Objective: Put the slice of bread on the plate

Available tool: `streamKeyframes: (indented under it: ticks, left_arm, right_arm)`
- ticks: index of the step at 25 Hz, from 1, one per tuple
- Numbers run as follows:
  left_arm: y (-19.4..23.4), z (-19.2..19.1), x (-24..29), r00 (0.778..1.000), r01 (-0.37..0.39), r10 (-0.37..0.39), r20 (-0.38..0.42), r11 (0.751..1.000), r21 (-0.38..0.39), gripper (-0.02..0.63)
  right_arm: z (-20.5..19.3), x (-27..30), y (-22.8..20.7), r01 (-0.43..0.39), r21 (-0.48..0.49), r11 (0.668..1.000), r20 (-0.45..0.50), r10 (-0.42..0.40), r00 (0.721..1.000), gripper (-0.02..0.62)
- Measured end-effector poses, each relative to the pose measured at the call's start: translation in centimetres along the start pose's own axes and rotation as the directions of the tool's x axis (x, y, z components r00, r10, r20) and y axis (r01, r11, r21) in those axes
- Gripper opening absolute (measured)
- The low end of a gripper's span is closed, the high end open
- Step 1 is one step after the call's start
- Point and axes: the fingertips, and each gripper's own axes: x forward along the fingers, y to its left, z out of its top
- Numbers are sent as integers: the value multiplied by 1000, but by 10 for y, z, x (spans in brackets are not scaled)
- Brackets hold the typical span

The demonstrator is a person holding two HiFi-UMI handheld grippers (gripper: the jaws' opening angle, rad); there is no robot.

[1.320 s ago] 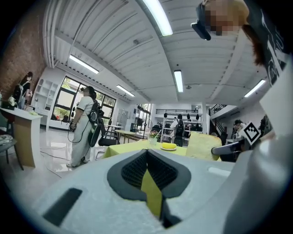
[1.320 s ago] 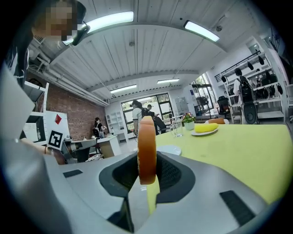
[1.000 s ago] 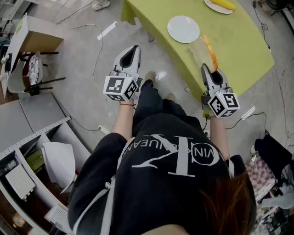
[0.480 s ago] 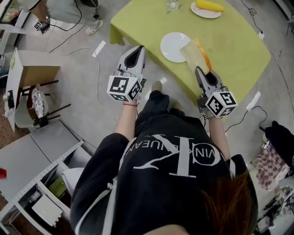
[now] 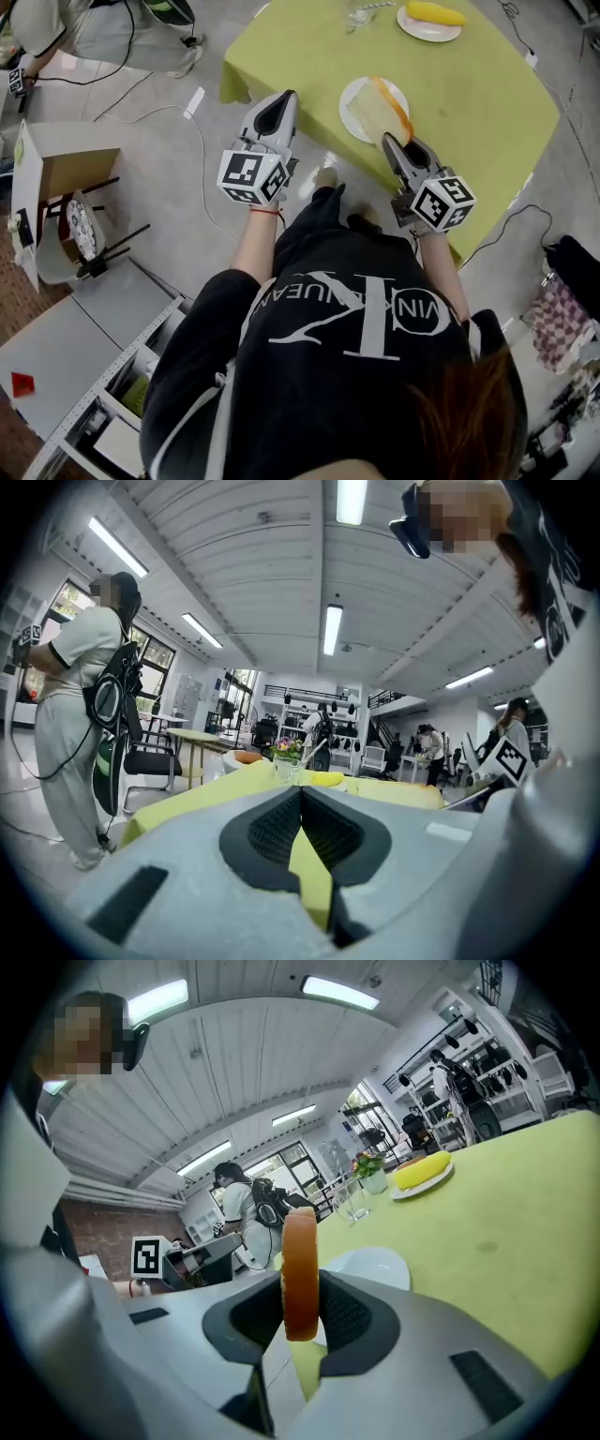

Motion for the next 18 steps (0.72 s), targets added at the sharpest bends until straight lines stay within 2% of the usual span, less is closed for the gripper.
streamKeyframes:
  ticks: [7,14,18]
  left_arm:
    - [23,-3,21,996,83,-84,-21,996,-33,11]
    - [17,-12,46,987,152,-154,-36,987,-61,11]
    - [18,-18,46,987,152,-156,-48,985,-82,11]
  right_arm:
    - [-1,22,3,33,167,985,44,-41,998,97]
    - [-6,31,-7,51,248,967,42,-64,997,97]
    - [-8,32,-10,61,280,958,30,-72,997,98]
